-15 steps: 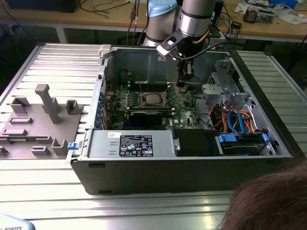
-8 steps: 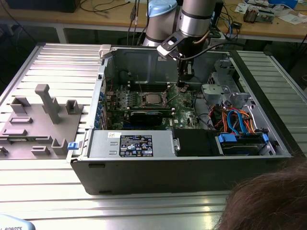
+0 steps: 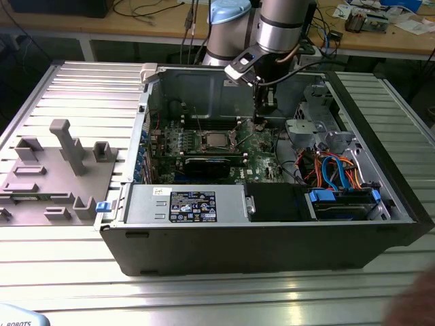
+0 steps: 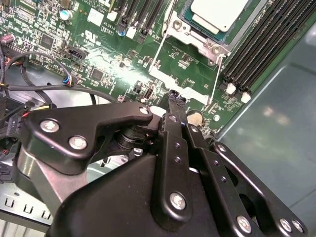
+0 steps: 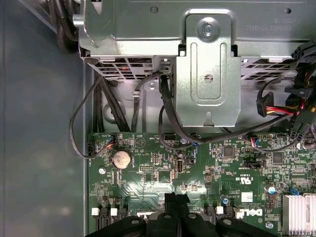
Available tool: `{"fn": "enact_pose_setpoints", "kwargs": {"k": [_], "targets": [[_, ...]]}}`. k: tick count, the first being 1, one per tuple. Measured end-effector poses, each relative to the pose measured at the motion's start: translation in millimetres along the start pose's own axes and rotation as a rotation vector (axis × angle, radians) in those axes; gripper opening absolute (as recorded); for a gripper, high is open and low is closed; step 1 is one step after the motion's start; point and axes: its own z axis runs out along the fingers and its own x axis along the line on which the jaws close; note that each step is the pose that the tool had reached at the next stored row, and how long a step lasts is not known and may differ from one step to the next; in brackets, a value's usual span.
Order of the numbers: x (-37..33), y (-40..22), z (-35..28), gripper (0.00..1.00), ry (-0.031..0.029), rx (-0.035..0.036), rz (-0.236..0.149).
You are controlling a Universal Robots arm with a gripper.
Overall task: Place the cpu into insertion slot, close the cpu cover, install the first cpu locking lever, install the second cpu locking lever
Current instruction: 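Close the cpu cover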
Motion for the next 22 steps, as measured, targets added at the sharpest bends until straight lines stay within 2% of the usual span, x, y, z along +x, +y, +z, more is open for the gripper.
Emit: {"fn": "enact_pose_setpoints", "kwargs": {"k": [5, 22], "targets": [[1.2, 5.0, 2.2, 0.11, 0.0009, 0.0008, 0.000], [2.6, 5.7, 17.8, 0.11, 0.0014, 0.0009, -0.001]]}}
